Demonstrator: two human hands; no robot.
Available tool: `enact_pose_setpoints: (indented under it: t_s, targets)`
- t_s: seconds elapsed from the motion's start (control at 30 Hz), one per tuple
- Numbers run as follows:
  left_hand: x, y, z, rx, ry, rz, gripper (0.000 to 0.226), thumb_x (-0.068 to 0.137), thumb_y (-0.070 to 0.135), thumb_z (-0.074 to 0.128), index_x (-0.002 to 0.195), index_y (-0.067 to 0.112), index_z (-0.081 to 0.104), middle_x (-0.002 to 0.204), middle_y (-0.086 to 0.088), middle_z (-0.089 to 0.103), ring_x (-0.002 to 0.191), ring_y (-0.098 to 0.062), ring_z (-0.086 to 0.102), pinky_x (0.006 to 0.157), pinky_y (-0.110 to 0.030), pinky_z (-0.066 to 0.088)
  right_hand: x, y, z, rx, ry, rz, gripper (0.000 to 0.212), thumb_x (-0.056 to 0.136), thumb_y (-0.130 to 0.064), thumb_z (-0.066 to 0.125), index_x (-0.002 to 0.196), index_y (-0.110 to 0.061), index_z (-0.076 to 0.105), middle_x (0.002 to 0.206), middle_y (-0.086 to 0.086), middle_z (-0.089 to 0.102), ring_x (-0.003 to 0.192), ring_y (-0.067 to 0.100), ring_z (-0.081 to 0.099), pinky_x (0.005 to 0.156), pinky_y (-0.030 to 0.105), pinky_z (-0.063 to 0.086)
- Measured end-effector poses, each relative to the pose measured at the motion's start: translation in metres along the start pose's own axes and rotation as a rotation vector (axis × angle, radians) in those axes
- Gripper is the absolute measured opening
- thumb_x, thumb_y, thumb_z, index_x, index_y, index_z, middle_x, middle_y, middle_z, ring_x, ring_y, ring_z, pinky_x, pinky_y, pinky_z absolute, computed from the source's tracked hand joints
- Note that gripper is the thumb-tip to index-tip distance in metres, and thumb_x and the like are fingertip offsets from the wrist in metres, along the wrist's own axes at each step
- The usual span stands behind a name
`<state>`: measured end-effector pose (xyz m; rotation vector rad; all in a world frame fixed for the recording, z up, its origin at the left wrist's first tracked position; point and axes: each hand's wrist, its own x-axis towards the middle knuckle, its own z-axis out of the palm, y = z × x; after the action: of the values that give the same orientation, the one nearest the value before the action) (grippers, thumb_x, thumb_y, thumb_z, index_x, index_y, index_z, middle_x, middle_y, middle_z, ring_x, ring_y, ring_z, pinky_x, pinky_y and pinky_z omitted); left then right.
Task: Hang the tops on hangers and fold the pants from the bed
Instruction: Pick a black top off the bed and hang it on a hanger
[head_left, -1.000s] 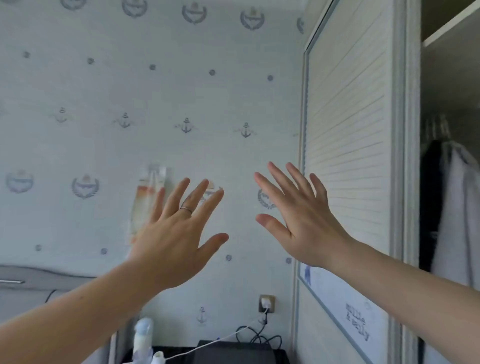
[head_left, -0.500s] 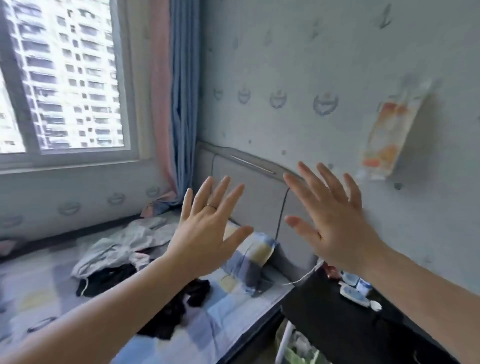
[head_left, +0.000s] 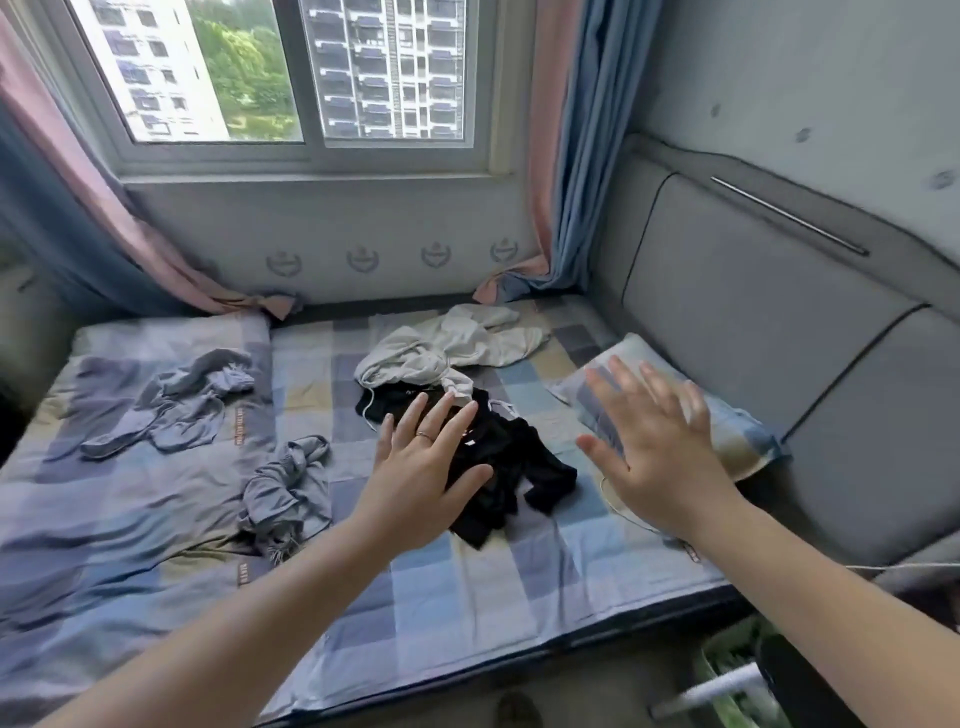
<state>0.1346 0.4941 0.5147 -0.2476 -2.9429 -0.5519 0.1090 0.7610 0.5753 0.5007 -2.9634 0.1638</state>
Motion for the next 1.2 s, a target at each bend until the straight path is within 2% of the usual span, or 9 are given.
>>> enact_pose_setpoints:
  t_s: [0.1,0.17,0.3,0.47,0.57,0.7,0.9,1.03,1.2]
  targets:
    - [0.03,-0.013,0.025,-0.059,-0.033,-0.119,0.07,0.097,0.064,0.034,0.159,0.042,0.01,0.168,0.013,0.004,0.153,-0.011,-0.015,0.123,-0.043,-0.009,0.042,0.026,0.032,0.091,-0.053,0.021,0.077,0.086,-0.073,0.005,0.157,-0.043,0.007,0.167,-0.011,0.004,0.153,0.017,0.0,0.121,0.05,-0.004]
    - [0.051,-0.023,0.041,-0.082,-0.042,-0.194,0.069,0.097,0.063,0.036,0.159,0.041,0.013,0.168,0.011,0.007,0.154,-0.013,-0.011,0.124,-0.044,-0.003,0.068,0.041,0.057,0.116,-0.109,0.011,0.077,0.087,-0.073,0.005,0.157,-0.044,0.003,0.168,-0.011,0.002,0.153,0.015,-0.003,0.121,0.05,-0.005]
    - [0.078,-0.042,0.071,-0.153,-0.062,-0.356,0.068,0.098,0.06,0.041,0.158,0.035,0.021,0.166,0.005,0.02,0.155,-0.02,0.003,0.124,-0.045,0.009,0.11,0.06,0.101,0.125,-0.262,-0.009,0.067,0.097,-0.065,0.021,0.157,-0.043,0.002,0.168,-0.011,0.001,0.154,0.016,-0.003,0.121,0.051,-0.006]
    - [0.085,-0.075,0.119,-0.191,-0.211,-0.466,0.068,0.097,0.061,0.044,0.157,0.034,0.025,0.165,0.006,0.024,0.153,-0.021,0.009,0.122,-0.043,0.017,0.142,0.061,0.152,0.117,-0.416,0.012,0.067,0.098,-0.063,0.023,0.157,-0.042,0.001,0.168,-0.012,-0.001,0.154,0.015,-0.003,0.121,0.052,-0.004]
    - [0.088,-0.106,0.155,-0.205,-0.331,-0.503,0.067,0.098,0.062,0.043,0.156,0.033,0.028,0.164,0.007,0.026,0.153,-0.022,0.011,0.12,-0.044,0.021,0.152,0.055,0.191,0.098,-0.487,0.041,0.066,0.1,-0.062,0.024,0.158,-0.041,0.003,0.168,-0.012,0.001,0.153,0.016,0.0,0.121,0.053,-0.001]
    - [0.088,-0.146,0.214,-0.246,-0.482,-0.534,0.066,0.099,0.06,0.044,0.156,0.03,0.029,0.162,0.006,0.03,0.151,-0.022,0.016,0.119,-0.044,0.025,0.162,0.048,0.257,0.138,-0.562,0.172,0.063,0.101,-0.06,0.027,0.158,-0.042,0.006,0.167,-0.012,0.005,0.153,0.015,0.002,0.12,0.051,0.001]
    - [0.09,-0.211,0.326,-0.286,-0.636,-0.602,0.063,0.098,0.054,0.05,0.152,0.026,0.034,0.158,0.002,0.037,0.147,-0.026,0.025,0.115,-0.047,0.032,0.166,0.047,0.395,0.154,-0.736,0.267,0.062,0.102,-0.058,0.029,0.158,-0.04,0.008,0.167,-0.011,0.011,0.153,0.017,0.01,0.12,0.055,0.012]
    - [0.095,-0.242,0.407,-0.311,-0.739,-0.643,0.06,0.099,0.05,0.052,0.151,0.025,0.035,0.157,0.0,0.036,0.145,-0.027,0.027,0.114,-0.045,0.033,0.168,0.056,0.487,0.162,-0.84,0.273,0.063,0.102,-0.055,0.035,0.158,-0.038,0.011,0.166,-0.009,0.015,0.152,0.018,0.015,0.118,0.052,0.017]
    - [0.114,-0.269,0.505,-0.243,-0.814,-0.55,0.06,0.098,0.041,0.057,0.151,0.023,0.036,0.158,-0.002,0.033,0.145,-0.029,0.026,0.113,-0.048,0.034,0.185,0.069,0.596,0.19,-0.871,0.201,0.067,0.099,-0.046,0.05,0.157,-0.033,0.019,0.164,-0.006,0.022,0.149,0.023,0.022,0.114,0.048,0.025]
